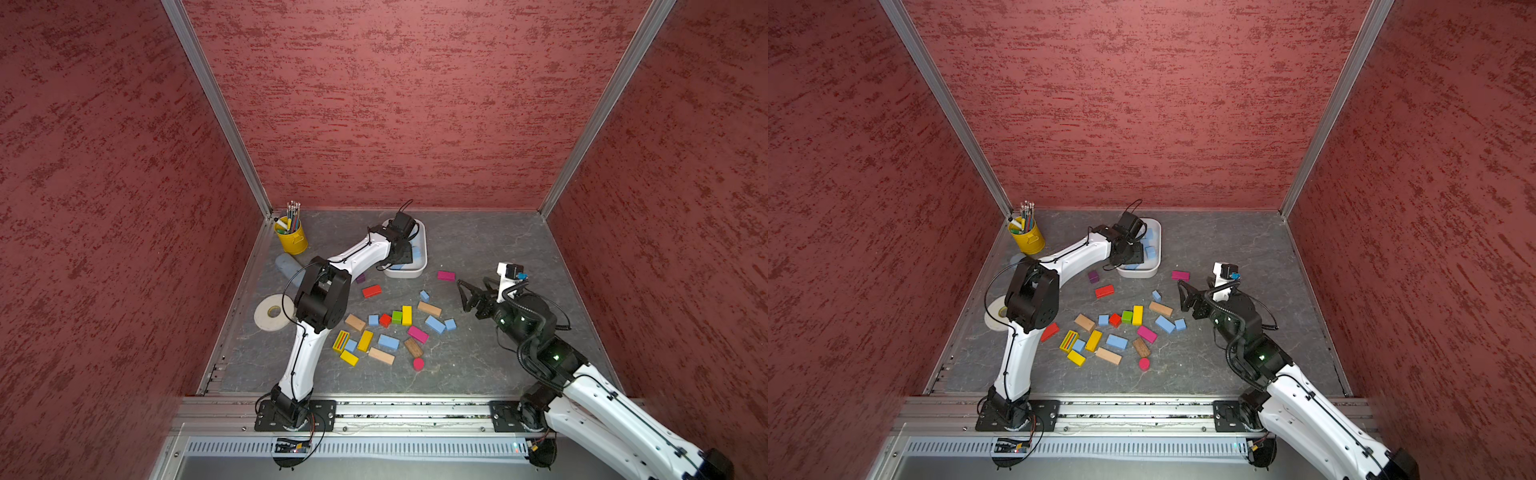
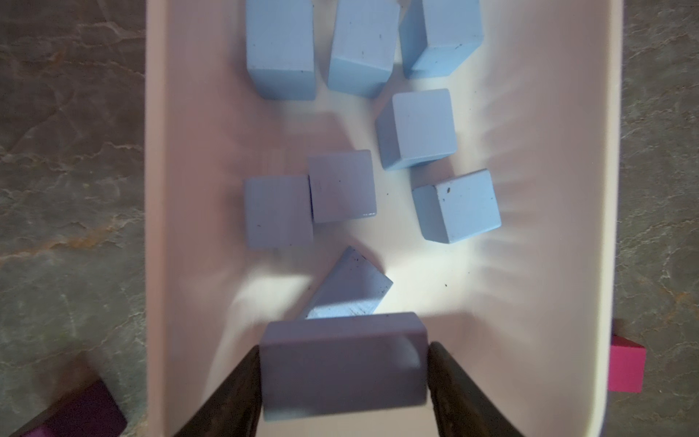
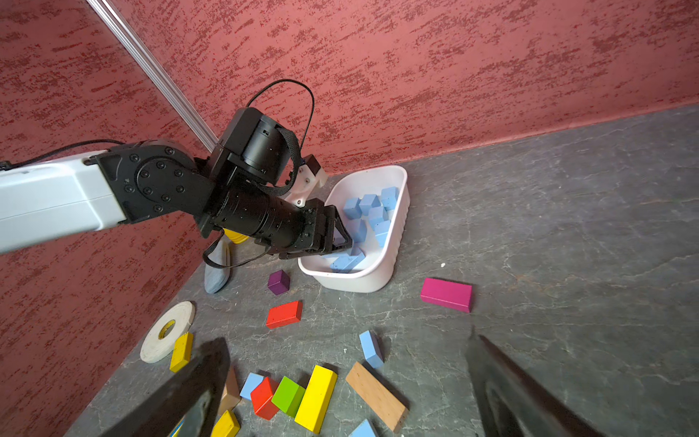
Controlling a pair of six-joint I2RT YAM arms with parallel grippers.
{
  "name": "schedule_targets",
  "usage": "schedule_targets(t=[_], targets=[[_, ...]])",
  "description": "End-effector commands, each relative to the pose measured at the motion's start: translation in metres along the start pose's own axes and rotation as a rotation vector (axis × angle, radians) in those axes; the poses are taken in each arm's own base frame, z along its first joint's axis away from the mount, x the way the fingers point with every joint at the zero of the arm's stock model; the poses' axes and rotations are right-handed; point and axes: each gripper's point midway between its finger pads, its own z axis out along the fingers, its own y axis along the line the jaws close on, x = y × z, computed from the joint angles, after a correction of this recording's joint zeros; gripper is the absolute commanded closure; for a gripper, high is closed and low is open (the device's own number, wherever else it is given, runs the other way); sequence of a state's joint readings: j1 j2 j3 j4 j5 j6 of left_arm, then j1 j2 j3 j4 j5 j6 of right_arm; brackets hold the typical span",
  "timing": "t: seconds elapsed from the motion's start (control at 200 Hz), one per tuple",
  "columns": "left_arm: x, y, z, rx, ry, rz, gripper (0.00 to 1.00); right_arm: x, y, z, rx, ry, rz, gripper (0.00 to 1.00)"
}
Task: Pick out the blue building blocks
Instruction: Place the building block in the storage box.
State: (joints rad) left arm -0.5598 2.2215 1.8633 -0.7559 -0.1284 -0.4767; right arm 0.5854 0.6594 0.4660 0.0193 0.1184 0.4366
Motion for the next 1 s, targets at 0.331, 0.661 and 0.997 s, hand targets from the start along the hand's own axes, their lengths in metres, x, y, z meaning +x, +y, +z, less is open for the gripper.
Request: schedule_targets(t=[0.331, 0.661, 0.997], targets=[[-0.010, -0.001, -0.013, 0.018, -0.012, 0.001, 0.19, -0.002, -0.002, -0.002, 0.014, -0.011, -0.004, 0.01], [-0.012, -0.021, -0.097, 0.221, -0.153, 0.050, 0.00, 0.000, -0.006, 0.001, 0.031, -0.012, 0.008, 0.01], [0.026, -0.006, -0.167, 0.368, -0.291, 0.107, 0.00, 0.008, 0.002, 0.006, -0.035, -0.005, 0.080, 0.01]])
